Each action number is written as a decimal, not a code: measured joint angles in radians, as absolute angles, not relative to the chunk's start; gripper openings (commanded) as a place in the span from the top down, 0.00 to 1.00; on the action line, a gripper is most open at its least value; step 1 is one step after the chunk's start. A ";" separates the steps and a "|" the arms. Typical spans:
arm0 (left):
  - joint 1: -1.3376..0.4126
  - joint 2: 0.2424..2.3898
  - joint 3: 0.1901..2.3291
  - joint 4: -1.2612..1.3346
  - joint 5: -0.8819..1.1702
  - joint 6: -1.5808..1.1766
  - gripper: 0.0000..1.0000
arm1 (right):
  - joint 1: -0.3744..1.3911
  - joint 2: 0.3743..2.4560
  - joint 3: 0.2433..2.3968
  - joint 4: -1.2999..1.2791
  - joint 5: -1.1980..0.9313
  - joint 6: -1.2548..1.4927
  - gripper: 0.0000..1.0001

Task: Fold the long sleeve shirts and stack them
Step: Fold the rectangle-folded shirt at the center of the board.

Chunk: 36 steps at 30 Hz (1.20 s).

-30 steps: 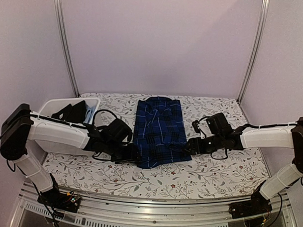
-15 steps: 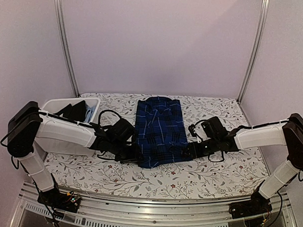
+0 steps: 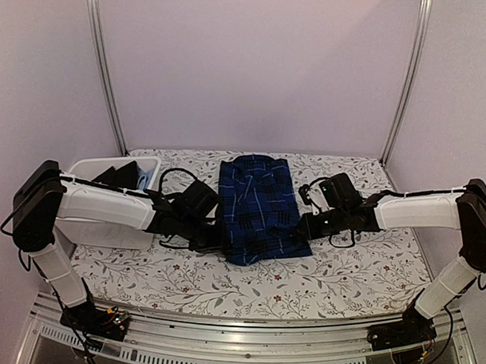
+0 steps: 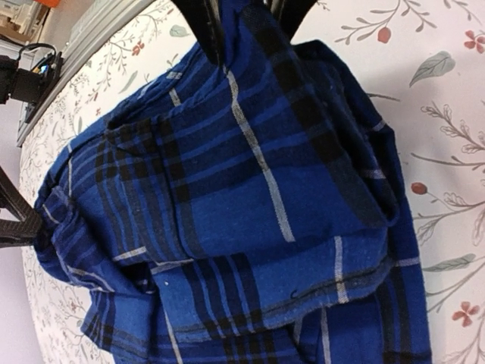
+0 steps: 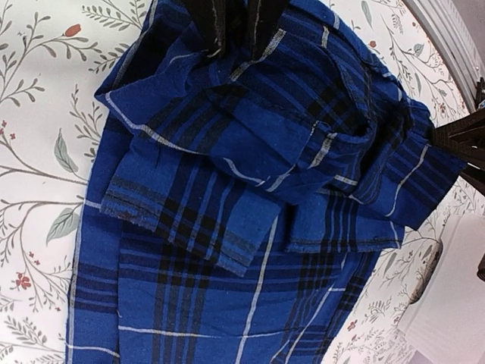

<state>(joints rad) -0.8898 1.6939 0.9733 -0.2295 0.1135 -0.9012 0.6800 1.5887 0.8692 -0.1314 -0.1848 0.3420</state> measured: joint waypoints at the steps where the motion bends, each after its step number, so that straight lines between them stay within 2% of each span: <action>1: -0.888 1.694 0.973 -0.231 0.116 -0.900 0.74 | 0.680 1.589 0.873 -0.137 -0.183 0.343 0.95; 6: -0.883 1.688 0.968 -0.239 0.128 -0.907 0.58 | 0.680 1.589 0.878 -0.162 -0.178 0.347 0.98; 16: -0.886 1.608 0.947 -0.264 0.116 -0.928 0.56 | 0.680 1.589 0.878 -0.174 -0.176 0.352 1.00; 24: -0.885 1.662 0.949 -0.265 0.111 -0.923 0.57 | 0.680 1.589 0.878 -0.175 -0.173 0.356 1.00; 27: -0.885 1.705 0.953 -0.253 0.123 -0.918 0.57 | 0.680 1.589 0.878 -0.176 -0.169 0.359 0.95; 29: -0.885 1.718 0.960 -0.251 0.127 -0.916 0.59 | 0.680 1.589 0.878 -0.176 -0.168 0.361 0.89; 31: -0.885 1.725 0.971 -0.245 0.130 -0.915 0.62 | 0.680 1.589 0.878 -0.177 -0.166 0.365 0.79; 34: -0.885 1.731 0.988 -0.233 0.139 -0.914 0.68 | 0.680 1.588 0.878 -0.179 -0.166 0.366 0.59; 36: -0.885 1.735 0.996 -0.223 0.146 -0.912 0.74 | 0.681 1.587 0.876 -0.180 -0.164 0.365 0.53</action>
<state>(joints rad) -0.8852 1.7348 0.9958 -0.2226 0.1455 -0.9123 0.6807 1.5867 0.8761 -0.1802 -0.1638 0.3653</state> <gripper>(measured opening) 0.330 0.379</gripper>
